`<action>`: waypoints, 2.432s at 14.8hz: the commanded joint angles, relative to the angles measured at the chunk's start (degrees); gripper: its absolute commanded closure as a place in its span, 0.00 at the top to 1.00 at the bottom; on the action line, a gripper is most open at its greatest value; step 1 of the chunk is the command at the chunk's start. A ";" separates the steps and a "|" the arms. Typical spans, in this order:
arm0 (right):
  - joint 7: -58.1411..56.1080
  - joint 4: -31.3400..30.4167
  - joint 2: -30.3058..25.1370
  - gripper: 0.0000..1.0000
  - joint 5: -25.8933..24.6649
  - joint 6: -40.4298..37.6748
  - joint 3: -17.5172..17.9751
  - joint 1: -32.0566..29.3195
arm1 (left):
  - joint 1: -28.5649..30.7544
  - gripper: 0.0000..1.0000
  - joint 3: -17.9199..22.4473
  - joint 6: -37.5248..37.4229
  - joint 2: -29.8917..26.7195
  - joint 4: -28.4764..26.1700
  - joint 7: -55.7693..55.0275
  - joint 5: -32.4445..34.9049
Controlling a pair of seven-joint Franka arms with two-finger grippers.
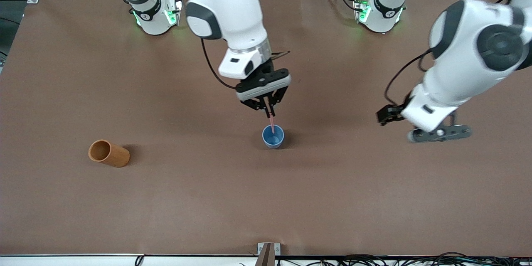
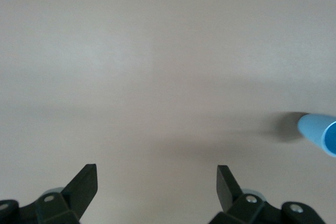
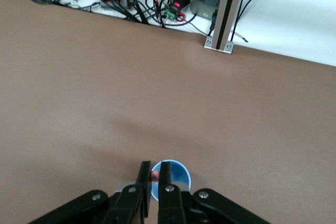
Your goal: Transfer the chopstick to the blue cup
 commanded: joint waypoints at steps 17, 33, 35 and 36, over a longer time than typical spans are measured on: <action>2.36 -5.27 1.31 0.95 -8.79 8.06 -0.21 -3.23 | 4.12 1.00 1.20 -7.61 -14.19 -5.25 14.67 -1.74; -15.56 -6.24 -21.97 1.00 21.53 -27.68 -3.27 -28.20 | 4.21 1.00 2.44 -7.96 -13.49 -3.76 18.36 -2.80; -15.74 -6.24 -24.52 1.00 22.93 -33.57 -5.47 -27.85 | 4.13 1.00 2.44 -7.96 -13.58 -3.76 18.18 -2.71; -16.09 -6.24 -25.58 1.00 24.33 -36.64 -6.79 -27.68 | 4.12 1.00 2.44 -7.96 -13.58 -3.76 18.18 -2.63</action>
